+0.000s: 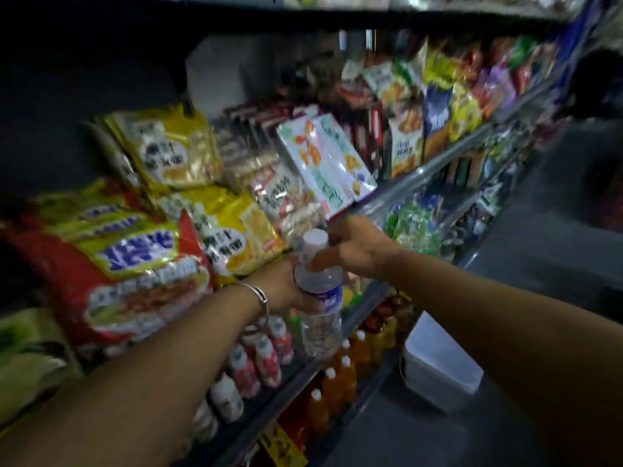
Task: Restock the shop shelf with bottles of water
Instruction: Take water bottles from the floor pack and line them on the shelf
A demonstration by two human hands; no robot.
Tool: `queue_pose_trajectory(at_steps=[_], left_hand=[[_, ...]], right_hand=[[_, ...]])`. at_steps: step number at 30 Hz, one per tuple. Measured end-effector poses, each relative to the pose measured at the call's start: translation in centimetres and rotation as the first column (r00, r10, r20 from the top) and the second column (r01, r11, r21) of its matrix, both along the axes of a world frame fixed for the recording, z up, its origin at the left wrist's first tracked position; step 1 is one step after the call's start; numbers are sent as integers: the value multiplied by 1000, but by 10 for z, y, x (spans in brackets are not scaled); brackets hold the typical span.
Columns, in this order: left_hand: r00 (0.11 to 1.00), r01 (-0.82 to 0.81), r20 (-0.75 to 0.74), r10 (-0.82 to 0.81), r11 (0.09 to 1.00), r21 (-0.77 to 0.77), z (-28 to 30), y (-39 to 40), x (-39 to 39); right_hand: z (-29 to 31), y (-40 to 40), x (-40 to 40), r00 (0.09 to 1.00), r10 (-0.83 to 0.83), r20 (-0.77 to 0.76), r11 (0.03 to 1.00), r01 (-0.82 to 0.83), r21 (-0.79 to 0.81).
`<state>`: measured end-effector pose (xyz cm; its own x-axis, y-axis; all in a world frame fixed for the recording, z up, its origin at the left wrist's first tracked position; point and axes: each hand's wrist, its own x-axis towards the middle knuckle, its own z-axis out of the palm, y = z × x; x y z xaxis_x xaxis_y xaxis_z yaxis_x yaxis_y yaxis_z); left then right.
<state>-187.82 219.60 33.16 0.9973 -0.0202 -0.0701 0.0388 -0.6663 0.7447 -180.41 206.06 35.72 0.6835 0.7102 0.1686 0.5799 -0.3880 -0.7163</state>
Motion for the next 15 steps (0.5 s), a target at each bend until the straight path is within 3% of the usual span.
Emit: queue_pose_trajectory(at_steps=[7, 15], left_hand=[[988, -55, 137, 77, 986, -159, 149, 3, -28], [923, -202, 309, 228, 973, -115, 293, 17, -55]], right_hand=[[171, -2, -18, 999, -20, -46, 979, 29, 203], [318, 12, -34, 996, 90, -6, 930, -82, 359]])
